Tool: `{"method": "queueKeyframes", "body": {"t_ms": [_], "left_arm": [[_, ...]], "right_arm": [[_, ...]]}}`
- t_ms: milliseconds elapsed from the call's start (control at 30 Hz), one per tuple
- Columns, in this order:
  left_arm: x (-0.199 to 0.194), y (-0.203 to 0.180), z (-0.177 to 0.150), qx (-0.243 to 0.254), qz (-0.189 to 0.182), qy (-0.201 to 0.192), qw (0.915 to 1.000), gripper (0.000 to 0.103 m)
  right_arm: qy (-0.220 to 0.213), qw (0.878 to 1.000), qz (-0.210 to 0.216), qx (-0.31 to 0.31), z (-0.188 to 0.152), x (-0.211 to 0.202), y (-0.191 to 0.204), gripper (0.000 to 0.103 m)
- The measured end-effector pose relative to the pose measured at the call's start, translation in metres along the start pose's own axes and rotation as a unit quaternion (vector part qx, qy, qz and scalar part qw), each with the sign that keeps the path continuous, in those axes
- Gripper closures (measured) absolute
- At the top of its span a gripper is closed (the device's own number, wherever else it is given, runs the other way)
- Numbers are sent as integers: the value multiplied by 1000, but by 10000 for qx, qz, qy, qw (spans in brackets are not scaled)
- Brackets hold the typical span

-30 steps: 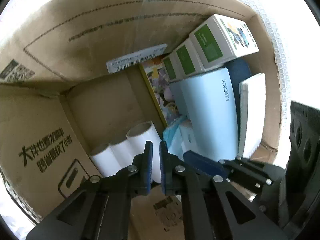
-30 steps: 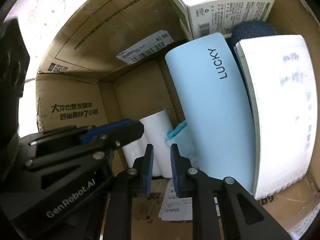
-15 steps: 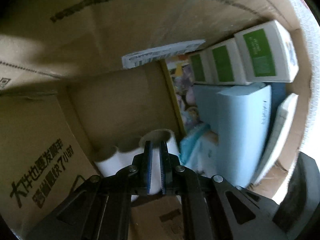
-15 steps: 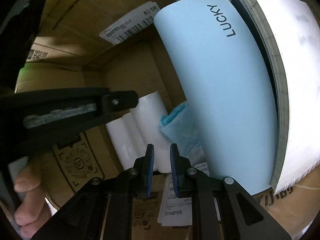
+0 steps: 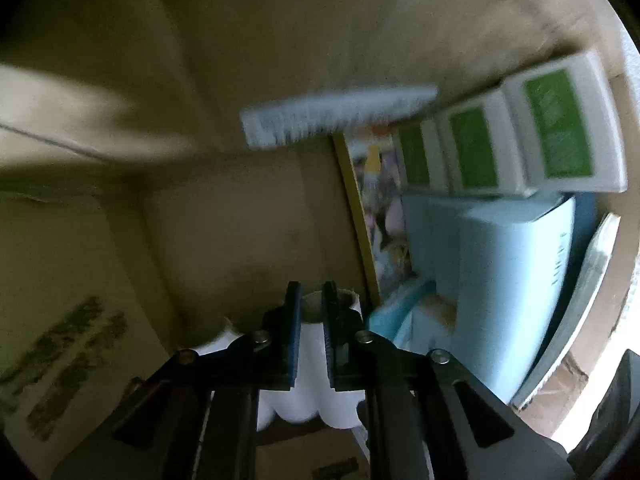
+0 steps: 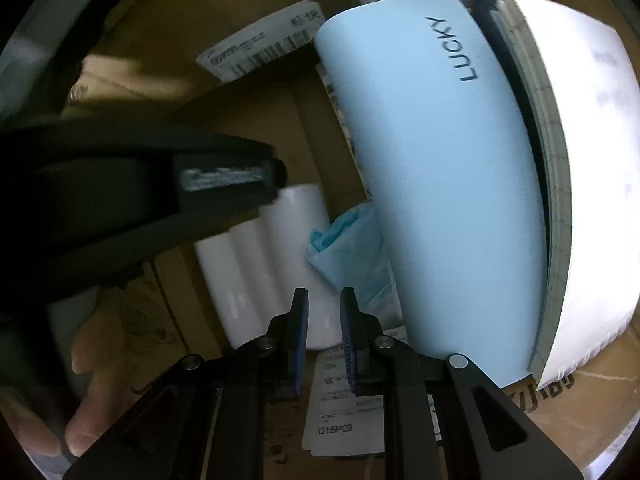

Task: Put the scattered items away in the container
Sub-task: 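Push the tube upright against the other tubes with the right gripper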

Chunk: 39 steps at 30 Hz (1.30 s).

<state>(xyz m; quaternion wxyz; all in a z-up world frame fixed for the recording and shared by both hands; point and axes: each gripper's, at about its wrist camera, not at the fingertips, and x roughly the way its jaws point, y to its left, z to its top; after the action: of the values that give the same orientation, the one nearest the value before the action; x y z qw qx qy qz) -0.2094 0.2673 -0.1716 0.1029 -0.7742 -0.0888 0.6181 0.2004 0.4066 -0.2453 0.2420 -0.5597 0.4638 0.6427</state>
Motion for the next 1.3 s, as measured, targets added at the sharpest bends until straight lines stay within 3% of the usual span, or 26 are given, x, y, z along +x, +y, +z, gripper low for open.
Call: {"method": "queueKeyframes", "body": {"t_ms": [100, 267, 367, 500, 633, 800, 933, 1067, 1167, 1300], "left_arm": [[-2, -2, 3, 79, 94, 67, 9999, 87], [-9, -11, 8, 346, 371, 139, 9986, 87], [-12, -24, 13, 751, 678, 201, 9947, 87], [-18, -27, 17, 817, 850, 198, 9928, 82], [-31, -29, 18, 1120, 1190, 375, 9858, 82], [-55, -27, 17, 1525, 751, 396, 9846, 84], [-78, -28, 15, 1707, 786, 50, 9822, 86], [-110, -22, 18, 1738, 467, -501, 9824, 95], [-134, -23, 15, 1990, 423, -1050, 9734, 99], [-153, -22, 15, 2319, 169, -1385, 9627, 99]], "right_arm": [[6, 9999, -115, -85, -2, 0, 0, 89], [210, 9996, 192, -7, 1, -4, -14, 89], [212, 9994, 269, 106, 2, -7, -21, 89], [178, 9992, 327, 164, 2, -11, -28, 89], [137, 9990, 386, 204, 2, -16, -37, 90], [243, 9997, 40, 62, 2, -17, -36, 90], [144, 9997, -200, -79, 4, -26, -33, 90], [-1, 10000, 42, -17, 10, -41, -34, 90], [39, 9989, 441, 148, 21, -42, -41, 90], [69, 9993, 340, 147, 34, -39, -46, 90]]}}
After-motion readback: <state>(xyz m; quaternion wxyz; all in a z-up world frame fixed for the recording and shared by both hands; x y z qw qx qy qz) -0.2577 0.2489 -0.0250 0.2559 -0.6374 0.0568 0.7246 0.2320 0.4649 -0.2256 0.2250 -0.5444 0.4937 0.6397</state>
